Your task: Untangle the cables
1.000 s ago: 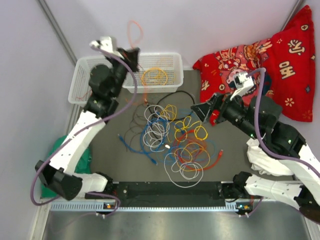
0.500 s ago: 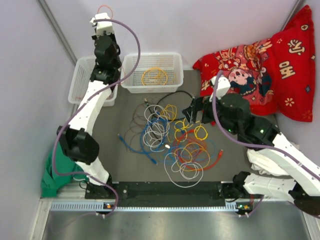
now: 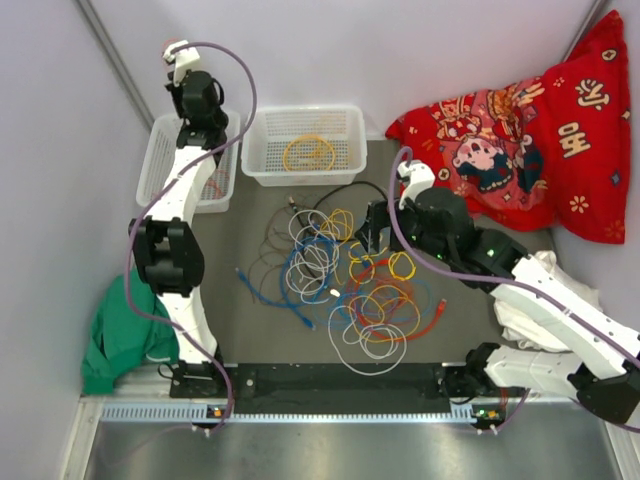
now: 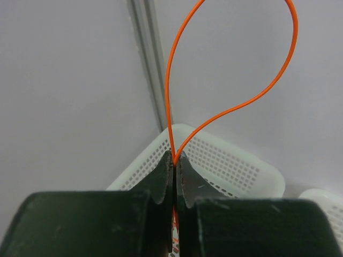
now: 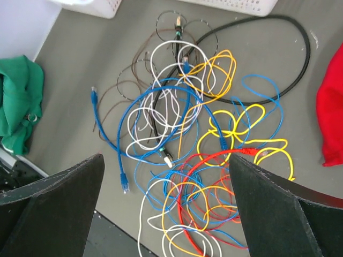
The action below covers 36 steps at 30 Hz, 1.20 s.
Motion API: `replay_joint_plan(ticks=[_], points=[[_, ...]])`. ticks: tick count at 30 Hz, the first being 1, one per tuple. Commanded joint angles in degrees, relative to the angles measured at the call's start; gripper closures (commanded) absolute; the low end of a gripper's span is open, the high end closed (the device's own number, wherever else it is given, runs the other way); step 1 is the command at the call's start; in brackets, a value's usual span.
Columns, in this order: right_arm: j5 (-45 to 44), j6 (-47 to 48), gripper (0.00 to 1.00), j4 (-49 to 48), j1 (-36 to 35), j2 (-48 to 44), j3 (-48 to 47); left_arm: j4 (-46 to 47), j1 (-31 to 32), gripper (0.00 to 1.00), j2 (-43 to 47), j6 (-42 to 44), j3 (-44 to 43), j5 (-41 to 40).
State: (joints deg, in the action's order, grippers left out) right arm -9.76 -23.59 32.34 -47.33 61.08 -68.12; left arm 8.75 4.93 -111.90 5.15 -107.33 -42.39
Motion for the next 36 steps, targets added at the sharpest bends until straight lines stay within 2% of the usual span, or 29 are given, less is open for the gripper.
replay_joint_plan(ticks=[1,6,7,8,11,12,17,21,24,25,27,28,29,33,36], points=[[2.7,-0.8,0.01,-3.6,1.0,0.9,0.4,2.4,-1.1,1.00,-1.2,-0.8,-4.3,-6.1],[3.2,-1.1,0.01,-3.9,1.4,1.8,0.3,0.0,-2.5,1.00,-3.3,-2.3,-5.7,-4.8],[3.1,-1.2,0.01,-3.8,1.4,1.8,0.3,-0.3,-2.6,0.95,-3.5,-2.8,-6.0,-4.8],[3.2,-1.1,0.01,-3.8,1.5,1.9,0.3,-0.9,-2.6,0.70,-3.7,-2.9,-6.0,-4.8],[3.0,-1.3,0.01,-3.4,1.5,2.0,0.2,-1.1,-2.7,0.31,-3.9,-2.1,-6.2,-3.9],[3.1,-1.3,0.01,-3.2,1.5,1.9,0.1,-1.2,-2.7,0.02,-3.7,-1.9,-6.4,-3.8],[2.8,-2.2,0.01,-2.8,1.5,1.5,0.2,-3.7,-2.5,0.01,-1.4,-3.8,-7.6,-3.7],[2.7,-3.4,0.01,-3.0,1.5,0.6,1.2,-7.3,-0.1,0.01,6.0,-7.4,-4.2,-3.9],[2.2,-4.2,0.01,-3.5,1.5,-0.3,3.5,-7.3,4.7,0.01,14.9,-10.7,5.2,-1.9],[2.0,-4.3,0.01,-3.7,1.5,-0.6,4.8,-8.0,6.3,0.01,17.5,-13.3,10.7,-0.9],[1.6,-4.7,0.01,-4.1,1.5,-1.0,6.5,-8.5,11.1,0.01,24.6,-16.4,16.8,5.9],[1.3,-4.8,0.01,-4.0,1.5,-0.8,8.0,-8.5,12.6,0.01,26.9,-19.4,22.8,9.3],[0.8,-5.1,0.01,-3.9,1.5,-0.7,8.7,-10.1,15.3,0.01,30.7,-22.0,25.6,15.0],[-2.6,-8.5,0.01,-3.7,1.5,-0.1,13.7,-15.3,22.0,0.01,36.2,-31.8,38.0,25.2],[-1.9,-10.0,0.01,-4.9,1.5,0.4,17.9,-18.9,27.5,0.01,39.0,-35.7,44.6,27.4]])
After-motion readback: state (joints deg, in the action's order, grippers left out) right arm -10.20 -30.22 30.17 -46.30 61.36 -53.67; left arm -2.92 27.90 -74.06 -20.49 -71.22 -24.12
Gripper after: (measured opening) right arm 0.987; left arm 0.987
